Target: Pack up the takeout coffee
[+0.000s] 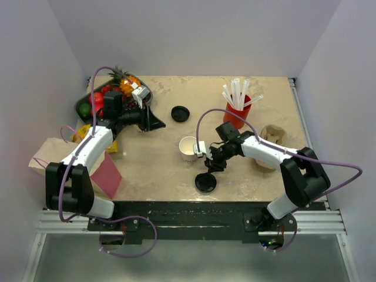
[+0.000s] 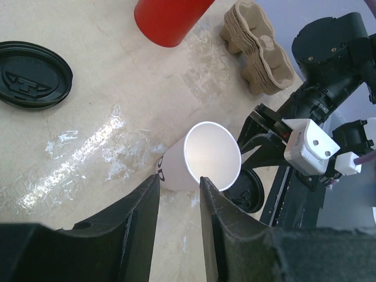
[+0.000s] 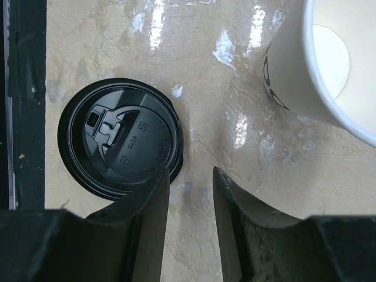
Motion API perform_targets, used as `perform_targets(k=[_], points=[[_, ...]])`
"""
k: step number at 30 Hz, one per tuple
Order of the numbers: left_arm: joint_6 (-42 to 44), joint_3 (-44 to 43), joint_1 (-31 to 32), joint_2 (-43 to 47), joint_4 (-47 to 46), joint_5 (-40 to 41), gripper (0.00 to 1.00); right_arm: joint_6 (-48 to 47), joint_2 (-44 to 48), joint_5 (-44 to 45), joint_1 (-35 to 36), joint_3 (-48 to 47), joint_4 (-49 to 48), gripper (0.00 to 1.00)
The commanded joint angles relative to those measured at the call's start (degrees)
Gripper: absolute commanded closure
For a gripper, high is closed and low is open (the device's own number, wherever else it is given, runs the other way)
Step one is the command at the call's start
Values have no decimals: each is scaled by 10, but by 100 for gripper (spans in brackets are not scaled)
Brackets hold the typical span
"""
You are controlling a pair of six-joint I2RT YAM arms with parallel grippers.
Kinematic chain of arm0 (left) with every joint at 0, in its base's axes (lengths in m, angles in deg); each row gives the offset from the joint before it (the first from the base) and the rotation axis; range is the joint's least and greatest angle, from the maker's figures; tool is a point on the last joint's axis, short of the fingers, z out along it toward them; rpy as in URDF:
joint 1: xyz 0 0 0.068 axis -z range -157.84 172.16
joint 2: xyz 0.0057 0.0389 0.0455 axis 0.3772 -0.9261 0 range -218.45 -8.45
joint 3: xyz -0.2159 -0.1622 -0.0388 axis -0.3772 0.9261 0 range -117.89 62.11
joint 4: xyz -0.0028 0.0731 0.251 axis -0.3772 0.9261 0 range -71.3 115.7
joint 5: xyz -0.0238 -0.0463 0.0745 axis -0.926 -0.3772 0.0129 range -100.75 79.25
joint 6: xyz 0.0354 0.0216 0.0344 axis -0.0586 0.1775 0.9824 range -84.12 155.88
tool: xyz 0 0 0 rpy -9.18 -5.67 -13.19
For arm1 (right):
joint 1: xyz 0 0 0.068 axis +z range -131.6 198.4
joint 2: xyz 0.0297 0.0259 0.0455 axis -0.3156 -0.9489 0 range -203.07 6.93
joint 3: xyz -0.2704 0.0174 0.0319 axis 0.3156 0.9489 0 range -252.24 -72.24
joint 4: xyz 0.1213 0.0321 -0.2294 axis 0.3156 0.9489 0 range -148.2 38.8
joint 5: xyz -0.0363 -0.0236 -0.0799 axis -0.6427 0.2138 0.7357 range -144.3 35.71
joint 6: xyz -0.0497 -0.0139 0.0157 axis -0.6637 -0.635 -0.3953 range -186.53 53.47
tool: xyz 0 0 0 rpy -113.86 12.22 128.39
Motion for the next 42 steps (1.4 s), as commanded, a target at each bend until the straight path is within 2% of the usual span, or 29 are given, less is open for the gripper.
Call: perform_targets(k=[1,12,20,25,36,39,42], points=[[-14,-24,-9,5,-19,1,62,32,1,-21,2,18,-39,61],[-14,-38,-16,-9,-20,5,62,89,-16,2,2,47,-91,63],[-17,-41,-16,-13,-23,6,62,96,-43,15,2,37,-79,71],[-14,-42,-16,-12,-21,6,62,108,-33,13,1,29,-62,83],[-30,-37,-16,-3,-50,-8,62,126,90,56,2,-52,25,92],[-36,-36,-16,0,-61,-7,62,136,103,66,1,-98,31,97],[-37,-34,-16,0,-65,-10,62,137,91,67,2,-141,54,96]])
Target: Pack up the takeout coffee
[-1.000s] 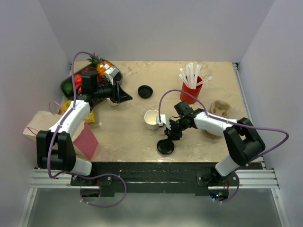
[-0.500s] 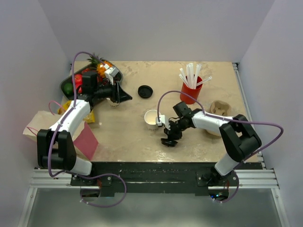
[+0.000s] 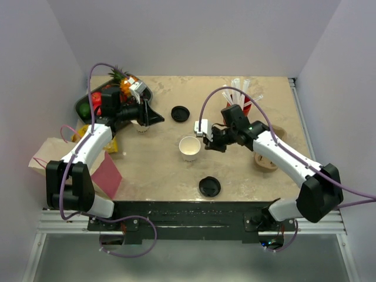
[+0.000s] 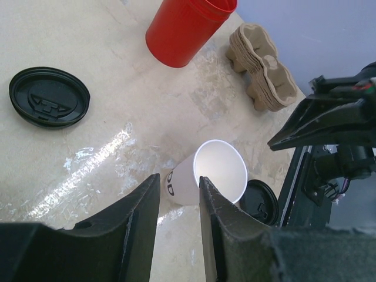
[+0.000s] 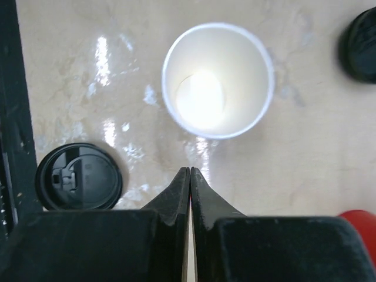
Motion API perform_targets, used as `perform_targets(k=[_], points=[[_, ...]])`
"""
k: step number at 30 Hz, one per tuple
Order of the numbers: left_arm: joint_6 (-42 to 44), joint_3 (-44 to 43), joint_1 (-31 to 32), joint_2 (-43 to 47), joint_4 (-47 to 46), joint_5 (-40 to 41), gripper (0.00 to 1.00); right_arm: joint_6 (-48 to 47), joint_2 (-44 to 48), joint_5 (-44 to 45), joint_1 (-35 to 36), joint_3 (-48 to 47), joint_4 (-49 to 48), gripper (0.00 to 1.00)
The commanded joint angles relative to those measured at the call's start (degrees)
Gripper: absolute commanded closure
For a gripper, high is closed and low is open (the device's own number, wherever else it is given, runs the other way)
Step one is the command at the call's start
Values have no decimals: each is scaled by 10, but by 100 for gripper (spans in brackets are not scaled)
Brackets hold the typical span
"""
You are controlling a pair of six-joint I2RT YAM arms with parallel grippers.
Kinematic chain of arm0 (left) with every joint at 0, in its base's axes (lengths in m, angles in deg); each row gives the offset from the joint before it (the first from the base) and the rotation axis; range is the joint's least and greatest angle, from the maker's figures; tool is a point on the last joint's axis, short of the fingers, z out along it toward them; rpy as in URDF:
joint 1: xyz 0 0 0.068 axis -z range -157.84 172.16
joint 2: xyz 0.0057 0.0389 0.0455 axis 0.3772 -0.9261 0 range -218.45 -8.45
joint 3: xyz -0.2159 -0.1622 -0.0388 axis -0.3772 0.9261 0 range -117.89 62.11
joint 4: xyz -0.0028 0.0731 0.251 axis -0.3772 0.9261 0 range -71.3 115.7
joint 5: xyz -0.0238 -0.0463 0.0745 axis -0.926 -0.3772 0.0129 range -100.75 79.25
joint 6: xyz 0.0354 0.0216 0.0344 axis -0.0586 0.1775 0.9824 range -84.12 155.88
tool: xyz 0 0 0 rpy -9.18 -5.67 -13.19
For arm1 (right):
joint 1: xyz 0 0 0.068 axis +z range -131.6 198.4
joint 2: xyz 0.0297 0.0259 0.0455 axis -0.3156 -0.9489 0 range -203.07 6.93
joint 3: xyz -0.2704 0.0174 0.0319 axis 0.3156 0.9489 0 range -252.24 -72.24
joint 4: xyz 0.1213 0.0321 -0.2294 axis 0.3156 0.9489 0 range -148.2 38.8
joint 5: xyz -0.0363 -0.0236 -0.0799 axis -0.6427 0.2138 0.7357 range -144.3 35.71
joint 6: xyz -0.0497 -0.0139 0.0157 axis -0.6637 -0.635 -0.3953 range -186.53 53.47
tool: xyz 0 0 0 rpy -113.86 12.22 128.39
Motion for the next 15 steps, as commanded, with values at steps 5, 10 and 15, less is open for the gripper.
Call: perform_targets(k=[5,10,15], points=[[-6,-3,-4,20,-24,-7,61,-4,-11,14,1,-23,73,80],[8,-3,-4,28,-8,6,62,30,-23,25,1,39,74,64],[13,-4,-4,30,1,14,62,123,-33,43,0,63,27,59]])
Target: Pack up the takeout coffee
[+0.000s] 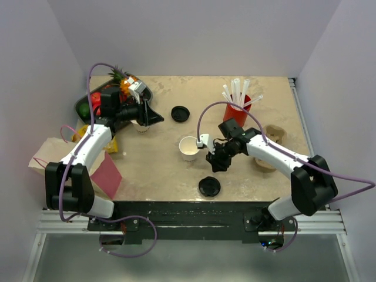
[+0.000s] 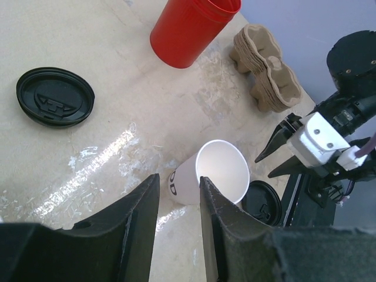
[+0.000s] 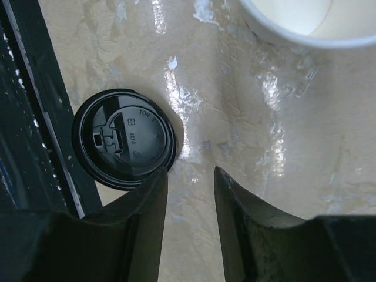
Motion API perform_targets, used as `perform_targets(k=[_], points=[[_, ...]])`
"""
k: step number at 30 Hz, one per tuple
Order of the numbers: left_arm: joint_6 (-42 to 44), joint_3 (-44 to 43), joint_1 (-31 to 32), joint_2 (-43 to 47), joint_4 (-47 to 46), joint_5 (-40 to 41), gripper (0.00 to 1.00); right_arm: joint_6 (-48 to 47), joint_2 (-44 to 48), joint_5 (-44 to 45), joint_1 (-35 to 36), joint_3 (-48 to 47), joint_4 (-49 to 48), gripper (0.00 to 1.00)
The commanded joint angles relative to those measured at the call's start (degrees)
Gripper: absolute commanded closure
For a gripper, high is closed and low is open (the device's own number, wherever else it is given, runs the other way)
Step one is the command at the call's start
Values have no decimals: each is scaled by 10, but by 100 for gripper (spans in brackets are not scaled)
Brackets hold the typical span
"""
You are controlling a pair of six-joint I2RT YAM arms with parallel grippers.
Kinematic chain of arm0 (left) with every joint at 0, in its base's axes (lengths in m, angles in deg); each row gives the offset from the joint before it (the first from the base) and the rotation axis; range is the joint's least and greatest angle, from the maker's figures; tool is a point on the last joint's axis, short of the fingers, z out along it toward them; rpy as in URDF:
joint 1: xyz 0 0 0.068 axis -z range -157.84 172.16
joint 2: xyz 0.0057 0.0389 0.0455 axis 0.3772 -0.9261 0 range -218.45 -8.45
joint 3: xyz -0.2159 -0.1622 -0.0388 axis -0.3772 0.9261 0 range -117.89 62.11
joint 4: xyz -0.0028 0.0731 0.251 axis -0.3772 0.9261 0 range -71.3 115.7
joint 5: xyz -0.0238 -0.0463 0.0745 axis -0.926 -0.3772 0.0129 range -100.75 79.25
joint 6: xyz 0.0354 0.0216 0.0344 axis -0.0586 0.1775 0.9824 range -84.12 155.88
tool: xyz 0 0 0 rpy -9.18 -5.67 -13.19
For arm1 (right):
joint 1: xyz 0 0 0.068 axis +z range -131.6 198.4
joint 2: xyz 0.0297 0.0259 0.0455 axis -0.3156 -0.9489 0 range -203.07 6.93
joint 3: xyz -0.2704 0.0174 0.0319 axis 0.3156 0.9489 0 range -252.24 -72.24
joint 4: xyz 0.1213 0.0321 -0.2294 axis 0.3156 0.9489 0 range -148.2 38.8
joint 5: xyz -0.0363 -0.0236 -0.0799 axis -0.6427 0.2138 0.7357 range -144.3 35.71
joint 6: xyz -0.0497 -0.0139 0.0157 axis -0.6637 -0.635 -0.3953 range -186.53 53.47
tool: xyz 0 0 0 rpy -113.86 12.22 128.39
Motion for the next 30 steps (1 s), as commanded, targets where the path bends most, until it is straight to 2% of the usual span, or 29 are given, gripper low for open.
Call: perform_targets(k=[1,7,18,30], points=[[9,-3,-4,22,1,6,62,80,-7,27,0,6,-32,60],[16,-5,-4,21,6,10,62,44,-78,-10,-2,-36,29,69],[61,-10,-4,24,52,33,62,6,-152,-32,-2,-49,60,68],[78,-19,-4,28,67,46,62,-29,-160,-93,-5,-81,111,71]])
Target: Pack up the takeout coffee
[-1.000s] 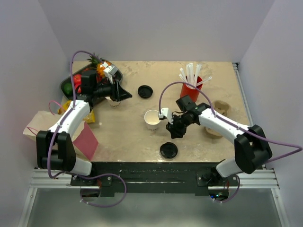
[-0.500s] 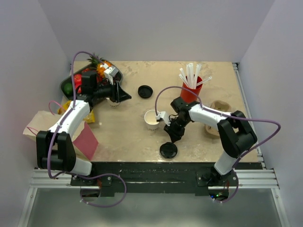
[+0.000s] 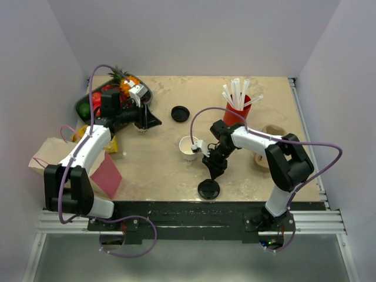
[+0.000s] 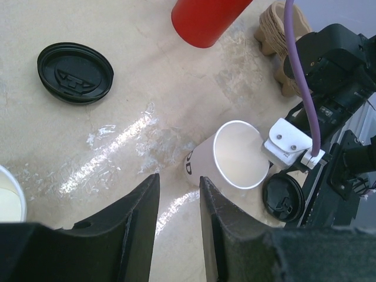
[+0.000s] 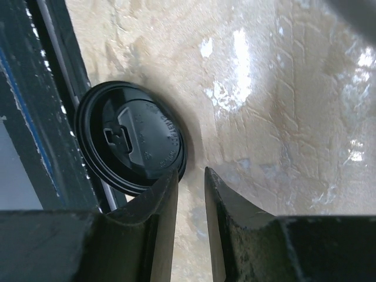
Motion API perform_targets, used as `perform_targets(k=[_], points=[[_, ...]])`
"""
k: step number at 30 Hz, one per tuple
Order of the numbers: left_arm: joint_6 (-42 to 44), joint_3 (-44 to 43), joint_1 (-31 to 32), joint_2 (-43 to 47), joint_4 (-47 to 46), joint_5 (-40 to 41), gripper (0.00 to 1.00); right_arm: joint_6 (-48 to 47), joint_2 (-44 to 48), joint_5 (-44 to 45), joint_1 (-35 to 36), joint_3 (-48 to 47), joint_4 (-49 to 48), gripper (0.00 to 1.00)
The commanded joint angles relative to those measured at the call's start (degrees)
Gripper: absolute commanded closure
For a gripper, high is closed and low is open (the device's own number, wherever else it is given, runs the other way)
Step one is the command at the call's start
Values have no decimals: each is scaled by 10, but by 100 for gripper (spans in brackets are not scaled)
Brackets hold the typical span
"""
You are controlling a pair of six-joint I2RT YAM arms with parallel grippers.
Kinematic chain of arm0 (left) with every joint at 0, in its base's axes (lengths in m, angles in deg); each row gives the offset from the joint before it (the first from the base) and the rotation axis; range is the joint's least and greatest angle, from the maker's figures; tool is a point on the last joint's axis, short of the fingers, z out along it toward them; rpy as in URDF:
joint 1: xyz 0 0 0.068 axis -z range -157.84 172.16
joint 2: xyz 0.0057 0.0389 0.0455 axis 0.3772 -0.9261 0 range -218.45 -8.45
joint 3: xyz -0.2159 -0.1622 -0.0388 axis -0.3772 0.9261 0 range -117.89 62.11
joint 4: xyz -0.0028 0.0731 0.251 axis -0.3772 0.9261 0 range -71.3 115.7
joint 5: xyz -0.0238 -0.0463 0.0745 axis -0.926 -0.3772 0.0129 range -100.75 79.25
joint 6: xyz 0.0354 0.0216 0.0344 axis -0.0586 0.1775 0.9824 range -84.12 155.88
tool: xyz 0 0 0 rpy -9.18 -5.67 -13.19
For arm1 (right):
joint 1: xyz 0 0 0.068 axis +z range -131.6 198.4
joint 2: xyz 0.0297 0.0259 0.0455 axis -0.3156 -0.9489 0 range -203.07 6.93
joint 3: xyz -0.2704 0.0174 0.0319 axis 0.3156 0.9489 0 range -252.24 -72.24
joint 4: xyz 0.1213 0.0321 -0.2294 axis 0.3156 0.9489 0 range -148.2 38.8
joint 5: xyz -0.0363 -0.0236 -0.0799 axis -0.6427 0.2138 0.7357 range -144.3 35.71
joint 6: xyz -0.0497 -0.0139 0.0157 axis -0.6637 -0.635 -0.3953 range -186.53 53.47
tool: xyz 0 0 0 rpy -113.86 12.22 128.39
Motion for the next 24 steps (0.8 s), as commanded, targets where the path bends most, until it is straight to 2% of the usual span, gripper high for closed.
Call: perform_targets(k=[1,5,8,9,10,11,12,13,15,18,24], points=[[14,-19,-4,17,-2,3,62,-16,20,-40,-4,-23,26,71],[44,-20,-4,27,19,-34,62,18,78,-30,-15,-7,-4,69],[179,-16,32,62,93,-68,62,54,137,-29,-31,2,-34,68],[286,-14,74,74,122,-67,62,65,154,-27,-36,1,-49,67],[343,-17,100,85,196,-54,62,77,169,-24,-46,-2,-57,66],[396,-20,127,102,231,-46,62,102,183,-14,-52,-6,-66,66],[486,-25,180,109,262,-36,62,116,213,-9,-59,-15,-88,66],[524,-25,206,114,307,-15,61,131,225,-1,-66,-20,-103,65],[613,-18,275,117,335,4,61,186,251,41,-82,-37,-154,63],[678,-13,340,92,326,21,61,249,255,81,-106,-75,-198,62],[726,-23,460,-3,292,33,62,310,258,150,-125,-120,-241,59]])
